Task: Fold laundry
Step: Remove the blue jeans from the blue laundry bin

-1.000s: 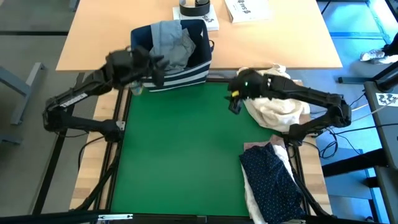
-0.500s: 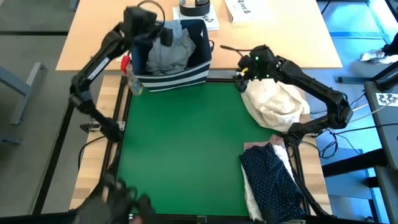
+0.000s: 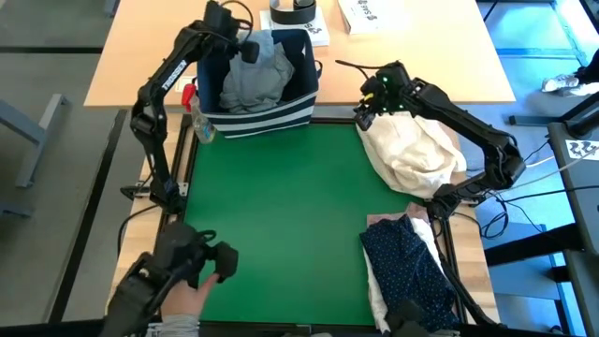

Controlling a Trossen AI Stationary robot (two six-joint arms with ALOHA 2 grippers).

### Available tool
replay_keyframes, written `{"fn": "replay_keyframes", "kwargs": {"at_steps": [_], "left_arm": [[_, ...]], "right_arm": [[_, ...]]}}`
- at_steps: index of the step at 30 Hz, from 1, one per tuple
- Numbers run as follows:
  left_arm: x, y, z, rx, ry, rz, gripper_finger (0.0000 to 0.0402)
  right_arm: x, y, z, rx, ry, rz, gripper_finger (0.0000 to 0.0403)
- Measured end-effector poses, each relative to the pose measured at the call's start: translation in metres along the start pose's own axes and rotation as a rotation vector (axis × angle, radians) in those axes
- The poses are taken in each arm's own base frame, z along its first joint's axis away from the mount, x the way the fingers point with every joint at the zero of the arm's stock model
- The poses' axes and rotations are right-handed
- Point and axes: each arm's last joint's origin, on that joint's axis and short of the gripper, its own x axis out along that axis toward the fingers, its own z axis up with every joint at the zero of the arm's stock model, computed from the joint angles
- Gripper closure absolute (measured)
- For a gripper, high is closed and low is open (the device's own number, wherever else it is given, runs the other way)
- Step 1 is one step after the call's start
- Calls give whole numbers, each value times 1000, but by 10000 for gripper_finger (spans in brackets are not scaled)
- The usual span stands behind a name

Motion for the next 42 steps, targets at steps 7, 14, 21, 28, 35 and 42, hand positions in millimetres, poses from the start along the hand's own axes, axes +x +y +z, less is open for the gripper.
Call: {"fn": "replay_keyframes", "kwargs": {"at_steps": [7,14,21,28,35,42], "left_arm": [[31,5,-21,-18,196,93,149],[41,1,-29,9,246,163,149],[3,-4,-18,46,202,270,149],[26,8,-26,30,268,278,149],[59,5,-34,15,277,154,150],[69,2,-37,47,296,87,235]], "right_arm": [[21,0,-3,6,48,79,220],[26,0,-4,7,61,90,220],[25,1,-5,8,77,104,220],[26,1,-3,-14,55,112,220],[25,1,-4,-14,59,114,220],[25,1,-4,-14,62,114,220]]}}
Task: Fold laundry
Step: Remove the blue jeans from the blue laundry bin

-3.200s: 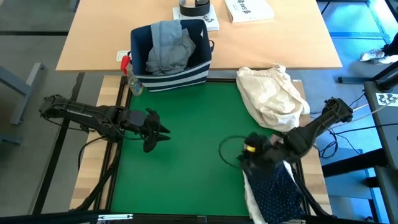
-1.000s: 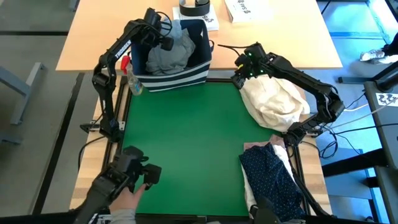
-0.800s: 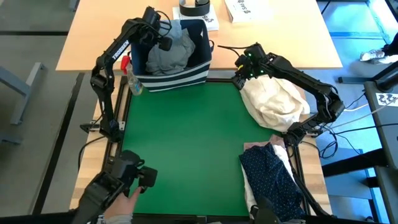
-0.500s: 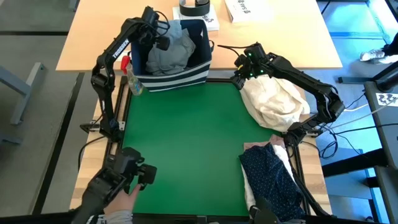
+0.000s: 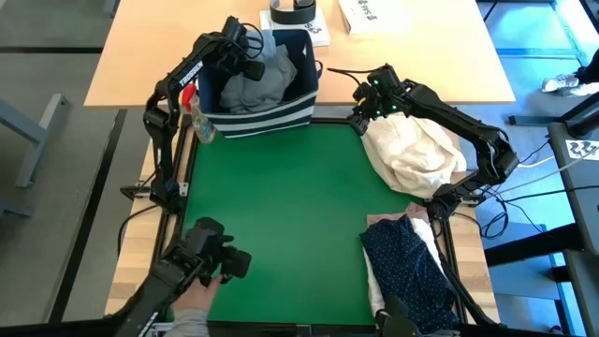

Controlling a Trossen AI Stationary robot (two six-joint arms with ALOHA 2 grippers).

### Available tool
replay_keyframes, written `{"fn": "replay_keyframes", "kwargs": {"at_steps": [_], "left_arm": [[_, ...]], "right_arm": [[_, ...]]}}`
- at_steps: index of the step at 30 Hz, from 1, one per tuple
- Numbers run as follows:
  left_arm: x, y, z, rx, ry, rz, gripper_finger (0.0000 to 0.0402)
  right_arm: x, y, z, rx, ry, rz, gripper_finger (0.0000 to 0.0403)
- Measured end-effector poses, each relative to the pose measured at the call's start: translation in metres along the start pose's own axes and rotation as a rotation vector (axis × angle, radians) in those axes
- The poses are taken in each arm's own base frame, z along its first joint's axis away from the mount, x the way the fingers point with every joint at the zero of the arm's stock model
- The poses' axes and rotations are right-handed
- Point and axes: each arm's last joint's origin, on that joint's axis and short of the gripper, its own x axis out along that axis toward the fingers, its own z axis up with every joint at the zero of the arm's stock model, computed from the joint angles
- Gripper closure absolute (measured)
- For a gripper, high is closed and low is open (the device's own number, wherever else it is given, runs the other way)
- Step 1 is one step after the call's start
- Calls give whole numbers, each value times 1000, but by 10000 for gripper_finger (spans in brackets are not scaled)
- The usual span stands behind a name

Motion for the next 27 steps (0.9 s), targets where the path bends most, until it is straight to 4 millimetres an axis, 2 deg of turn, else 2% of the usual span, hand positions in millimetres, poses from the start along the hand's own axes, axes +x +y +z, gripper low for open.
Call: {"fn": "replay_keyframes", "kwargs": {"at_steps": [5,6,8,11,14,19,27], "left_arm": [[0,-5,4,23,-34,-109,367],[0,-7,4,27,-41,-133,382],[-3,-10,6,32,-56,-201,387],[-20,-18,13,51,-96,-303,383],[-52,-28,24,84,-187,-349,388],[-120,-41,40,149,-400,-412,392],[-227,-43,31,203,-783,-494,391]], "right_arm": [[0,0,0,-1,-2,0,220],[0,0,0,-3,-3,0,220],[0,0,1,-5,-6,-1,220],[0,0,1,-6,-13,-2,220],[0,0,1,-6,-14,-3,220],[0,0,2,-7,-17,-3,220],[0,0,2,-7,-17,-3,220]]}}
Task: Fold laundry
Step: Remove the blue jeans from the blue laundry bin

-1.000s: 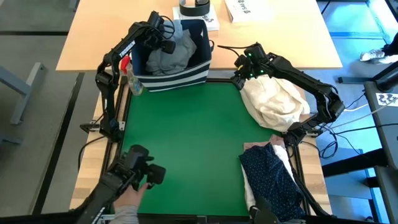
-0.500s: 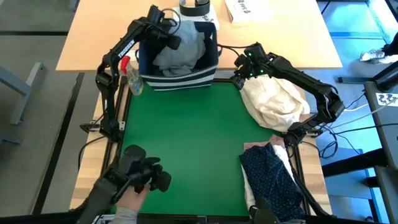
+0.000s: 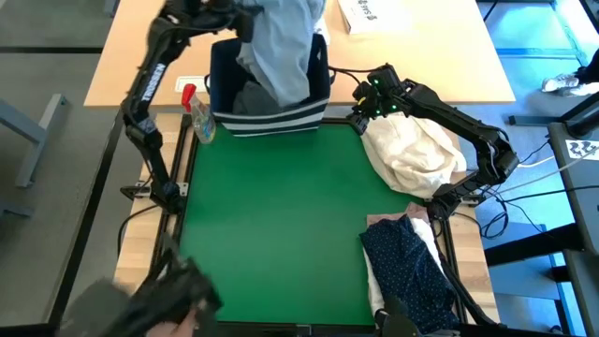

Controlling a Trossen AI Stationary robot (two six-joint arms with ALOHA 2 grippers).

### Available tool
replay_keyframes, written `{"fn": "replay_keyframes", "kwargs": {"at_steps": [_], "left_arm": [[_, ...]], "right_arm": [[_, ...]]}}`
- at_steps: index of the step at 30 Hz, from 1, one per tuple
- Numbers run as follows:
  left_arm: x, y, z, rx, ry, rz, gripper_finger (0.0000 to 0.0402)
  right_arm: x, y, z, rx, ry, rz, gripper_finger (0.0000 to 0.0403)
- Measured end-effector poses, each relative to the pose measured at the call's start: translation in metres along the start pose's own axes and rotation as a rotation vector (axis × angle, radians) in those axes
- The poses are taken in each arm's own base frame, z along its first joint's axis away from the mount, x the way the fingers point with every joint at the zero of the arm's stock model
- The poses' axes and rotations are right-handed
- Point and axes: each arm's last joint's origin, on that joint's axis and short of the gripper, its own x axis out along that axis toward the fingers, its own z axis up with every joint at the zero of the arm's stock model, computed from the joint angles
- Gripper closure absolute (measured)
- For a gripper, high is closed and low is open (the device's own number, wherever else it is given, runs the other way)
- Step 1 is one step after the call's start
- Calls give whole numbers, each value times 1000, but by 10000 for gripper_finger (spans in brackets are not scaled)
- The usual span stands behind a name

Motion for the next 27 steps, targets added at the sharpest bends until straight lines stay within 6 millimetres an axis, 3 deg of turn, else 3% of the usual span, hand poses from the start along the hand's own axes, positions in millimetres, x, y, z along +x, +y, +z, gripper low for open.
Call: {"fn": "replay_keyframes", "kwargs": {"at_steps": [7,16,22,27], "left_arm": [[-74,-49,41,57,-242,-168,390],[-173,-116,68,170,-536,-441,390],[-246,-141,82,251,-822,-688,390],[-272,-151,82,231,-843,-936,390]], "right_arm": [[0,0,0,0,-1,0,220],[0,0,0,8,1,-10,220],[0,0,0,27,1,-10,220],[0,0,0,28,1,-11,220]]}}
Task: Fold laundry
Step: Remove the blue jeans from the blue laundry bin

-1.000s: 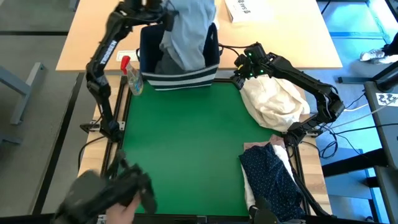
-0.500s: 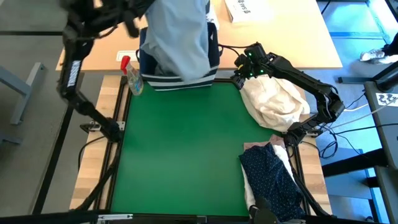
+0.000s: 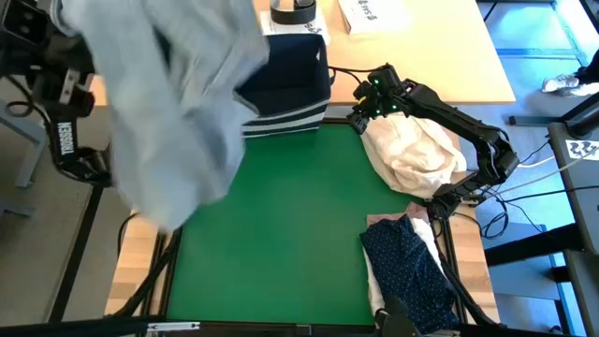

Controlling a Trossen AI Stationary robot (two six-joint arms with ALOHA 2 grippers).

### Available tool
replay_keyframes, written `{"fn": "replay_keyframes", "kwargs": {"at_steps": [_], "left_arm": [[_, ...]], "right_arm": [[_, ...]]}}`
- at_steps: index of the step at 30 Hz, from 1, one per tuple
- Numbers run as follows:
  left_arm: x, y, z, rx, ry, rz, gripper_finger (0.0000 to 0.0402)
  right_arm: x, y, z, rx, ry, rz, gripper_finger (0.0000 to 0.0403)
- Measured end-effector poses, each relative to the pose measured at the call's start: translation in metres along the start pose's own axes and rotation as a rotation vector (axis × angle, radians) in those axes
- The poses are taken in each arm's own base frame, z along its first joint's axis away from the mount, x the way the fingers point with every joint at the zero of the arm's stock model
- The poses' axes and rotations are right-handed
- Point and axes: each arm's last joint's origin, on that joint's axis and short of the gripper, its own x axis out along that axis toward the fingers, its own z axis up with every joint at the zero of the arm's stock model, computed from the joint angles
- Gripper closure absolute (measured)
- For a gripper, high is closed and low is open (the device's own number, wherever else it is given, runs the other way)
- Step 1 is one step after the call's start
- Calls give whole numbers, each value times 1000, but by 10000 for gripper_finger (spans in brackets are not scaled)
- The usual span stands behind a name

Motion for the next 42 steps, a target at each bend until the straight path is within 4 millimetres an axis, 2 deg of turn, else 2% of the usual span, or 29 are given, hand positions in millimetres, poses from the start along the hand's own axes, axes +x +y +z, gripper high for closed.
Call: {"fn": "replay_keyframes", "kwargs": {"at_steps": [7,10,13,19,22,26,28,30,35,39,42], "left_arm": [[5,-13,-2,-137,1,-211,384],[7,-16,7,-58,-113,-214,376],[3,-20,23,68,-275,-179,373],[-13,-32,52,265,-631,-127,376],[-19,-36,59,259,-677,-84,373],[-23,-39,64,246,-681,-92,373],[-22,-40,62,208,-644,-153,373],[-21,-40,60,172,-611,-206,372],[-16,-36,56,119,-560,-192,372],[-15,-35,53,99,-532,-181,372],[-14,-35,53,96,-528,-182,372]], "right_arm": [[0,0,0,35,5,1,220],[-4,1,0,51,-3,-1,220],[-18,4,4,69,-67,2,220],[-53,40,13,58,-222,146,220],[-61,63,15,73,-250,246,220],[-59,107,16,85,-232,406,220],[-51,131,14,83,-203,437,220],[-35,155,10,71,-173,406,220],[22,200,7,78,-216,274,220],[80,217,11,95,-294,297,220],[119,216,17,118,-340,287,220]]}}
